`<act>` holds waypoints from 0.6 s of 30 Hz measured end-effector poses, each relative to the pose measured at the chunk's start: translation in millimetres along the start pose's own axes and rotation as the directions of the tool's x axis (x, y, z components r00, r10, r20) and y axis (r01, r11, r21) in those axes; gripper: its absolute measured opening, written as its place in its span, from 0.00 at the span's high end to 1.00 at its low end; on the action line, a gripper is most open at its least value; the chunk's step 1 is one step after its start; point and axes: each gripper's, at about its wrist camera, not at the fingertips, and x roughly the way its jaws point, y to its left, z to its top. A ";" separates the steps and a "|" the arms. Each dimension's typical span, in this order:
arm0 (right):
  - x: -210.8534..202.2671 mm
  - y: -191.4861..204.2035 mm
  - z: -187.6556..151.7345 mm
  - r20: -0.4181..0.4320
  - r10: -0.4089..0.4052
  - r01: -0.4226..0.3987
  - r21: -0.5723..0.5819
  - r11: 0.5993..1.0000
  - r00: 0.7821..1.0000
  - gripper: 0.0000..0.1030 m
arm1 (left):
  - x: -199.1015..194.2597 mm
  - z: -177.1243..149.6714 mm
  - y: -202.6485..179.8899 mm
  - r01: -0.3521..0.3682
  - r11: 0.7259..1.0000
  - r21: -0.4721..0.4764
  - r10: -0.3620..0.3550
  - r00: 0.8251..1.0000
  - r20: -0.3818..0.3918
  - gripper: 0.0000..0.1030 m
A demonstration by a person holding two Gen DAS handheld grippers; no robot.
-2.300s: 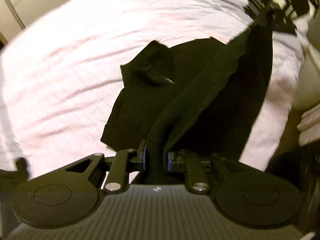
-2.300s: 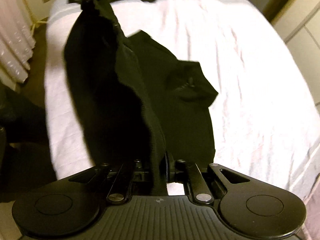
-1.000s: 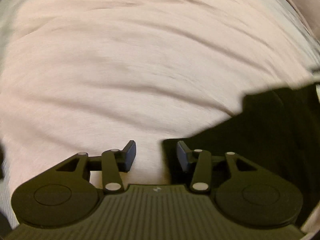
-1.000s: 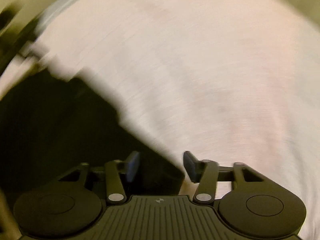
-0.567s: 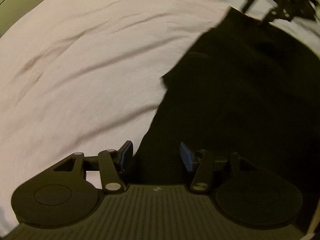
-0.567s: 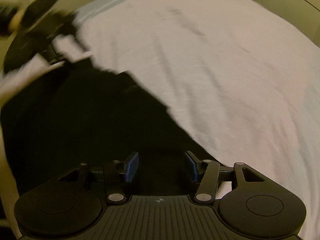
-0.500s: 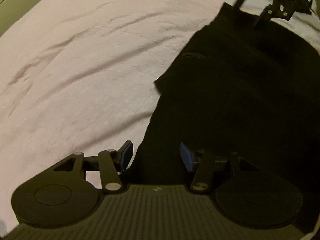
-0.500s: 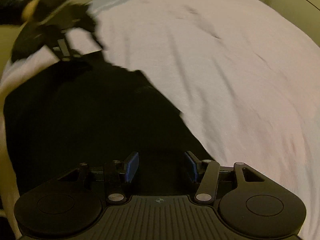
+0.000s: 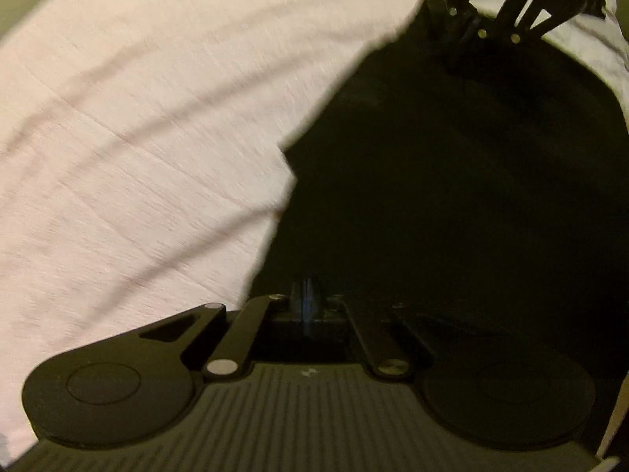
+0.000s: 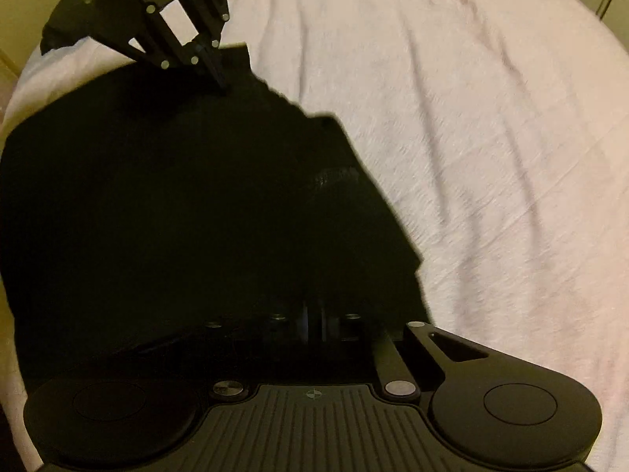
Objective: Fold clothes
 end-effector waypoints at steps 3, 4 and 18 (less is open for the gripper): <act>-21.2 -5.9 3.7 0.051 -0.057 0.057 0.008 0.998 0.997 0.97 | -19.2 2.3 18.8 -0.081 0.993 -0.084 0.087 0.994 0.069 1.00; -22.4 -8.6 4.5 0.057 -0.069 0.069 0.010 0.998 0.996 0.97 | -17.2 3.8 25.5 -0.103 0.989 -0.108 0.111 0.992 0.065 1.00; 19.6 -26.8 4.4 0.041 -0.093 0.086 0.149 0.985 0.995 0.96 | 42.3 5.1 14.8 0.050 0.996 -0.070 -0.052 0.998 -0.021 0.69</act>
